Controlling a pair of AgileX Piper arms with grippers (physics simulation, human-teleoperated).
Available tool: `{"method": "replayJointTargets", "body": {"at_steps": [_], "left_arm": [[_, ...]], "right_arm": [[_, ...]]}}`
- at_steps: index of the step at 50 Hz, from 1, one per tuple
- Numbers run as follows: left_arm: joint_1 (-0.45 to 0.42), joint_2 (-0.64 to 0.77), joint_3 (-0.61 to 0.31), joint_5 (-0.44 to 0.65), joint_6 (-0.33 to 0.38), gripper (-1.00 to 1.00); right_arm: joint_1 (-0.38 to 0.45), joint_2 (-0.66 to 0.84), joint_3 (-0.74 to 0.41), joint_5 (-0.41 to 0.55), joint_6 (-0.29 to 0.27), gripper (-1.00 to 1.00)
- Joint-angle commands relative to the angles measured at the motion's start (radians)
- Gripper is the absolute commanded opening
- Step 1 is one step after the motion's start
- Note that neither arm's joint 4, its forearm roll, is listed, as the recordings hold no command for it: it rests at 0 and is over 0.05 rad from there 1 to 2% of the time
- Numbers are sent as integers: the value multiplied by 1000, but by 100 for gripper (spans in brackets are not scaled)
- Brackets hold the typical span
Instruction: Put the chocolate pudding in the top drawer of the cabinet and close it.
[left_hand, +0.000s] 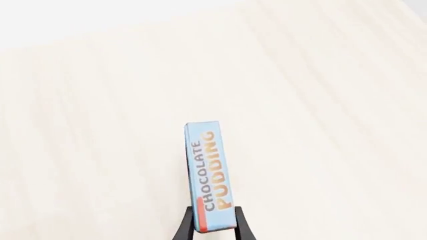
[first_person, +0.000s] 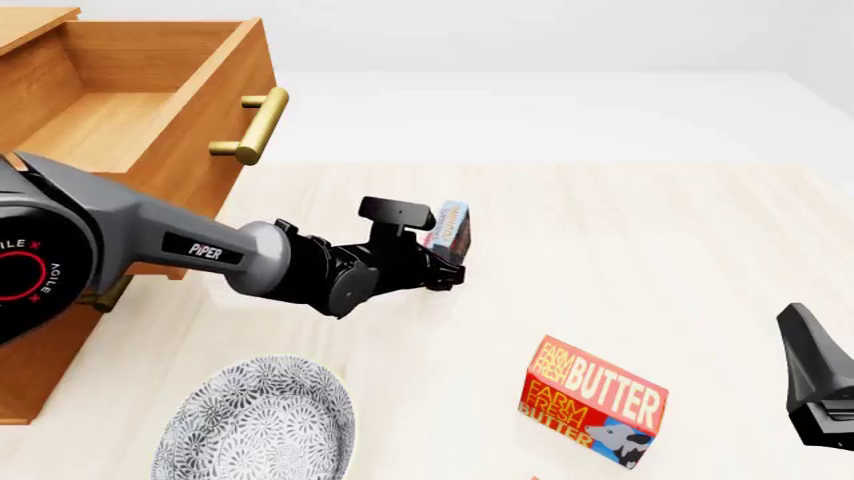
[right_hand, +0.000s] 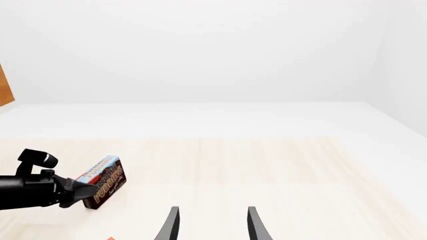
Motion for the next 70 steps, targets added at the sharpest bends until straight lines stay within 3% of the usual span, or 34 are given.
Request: {"method": "replayJointTargets", "body": {"at_steps": [1,44,56,70], "left_arm": [[0,-2,3,2,23,-100],[-50,-296,189,-21,27,-100],[-80,-386,265,-56,-11,-100],[-100,-515,305,-14,1,-100]], "right_arm": [[0,0,0,0,0,100],[0,0,0,0,0,100],[0,0,0,0,0,100],[0,0,0,0,0,100]]}}
